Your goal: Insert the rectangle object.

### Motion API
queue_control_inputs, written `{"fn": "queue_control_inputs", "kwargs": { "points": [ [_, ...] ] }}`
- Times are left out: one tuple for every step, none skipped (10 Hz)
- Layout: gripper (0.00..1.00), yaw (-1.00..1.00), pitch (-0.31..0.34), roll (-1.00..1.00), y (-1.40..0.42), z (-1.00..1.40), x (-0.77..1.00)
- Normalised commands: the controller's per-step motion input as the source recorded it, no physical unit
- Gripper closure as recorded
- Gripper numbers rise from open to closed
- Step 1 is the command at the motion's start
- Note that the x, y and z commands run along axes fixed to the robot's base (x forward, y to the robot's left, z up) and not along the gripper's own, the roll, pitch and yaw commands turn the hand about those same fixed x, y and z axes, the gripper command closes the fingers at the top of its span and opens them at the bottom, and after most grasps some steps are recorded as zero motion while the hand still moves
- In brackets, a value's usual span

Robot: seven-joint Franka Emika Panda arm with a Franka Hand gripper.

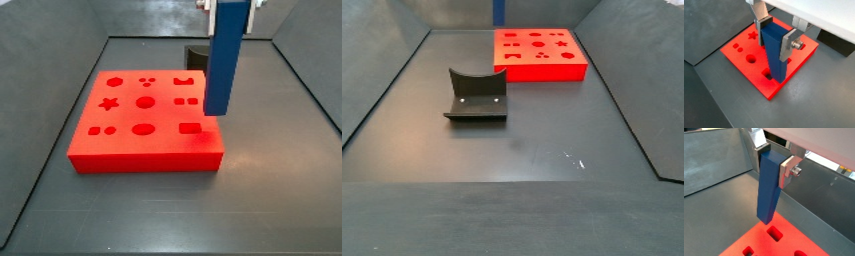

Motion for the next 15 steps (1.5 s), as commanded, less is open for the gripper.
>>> {"fn": "queue_control_inputs", "kwargs": {
  "points": [
    [1.0,0.0,-0.044,-0.05,0.0,-0.24,-0.12],
    [1.0,0.08,-0.074,-0.09,0.0,-0.32,-0.04],
    [1.0,0.12,-0.087,-0.09,-0.03,-0.24,0.0],
    [1.0,0.11,-0.066,-0.08,-0.05,-0.1,-0.04],
    [1.0,0.16,-0.001,0.0,-0.04,-0.09,-0.03],
    [1.0,0.19,0.066,0.29,-0.24,0.0,-0.03],
    [1.0,0.02,0.179,0.44,-0.28,0.08,0.0],
    [1.0,0.0,0.019,0.06,-0.06,0.0,0.02],
    [1.0,0.0,0.013,0.0,0.0,0.0,0.0],
    [1.0,-0.18,0.034,0.03,0.27,-0.12,-0.23],
    [1.0,-0.27,0.024,0.01,0.19,-0.11,-0.35],
    [1.0,-0.01,0.0,0.0,0.0,0.0,0.0],
    [1.0,-0.03,0.0,0.0,-0.01,-0.13,-0.03],
    [1.0,-0.12,0.0,-0.02,-0.17,-0.19,0.0],
    [1.0,0.0,-0.014,-0.08,-0.13,-0.21,0.04]
  ]
}}
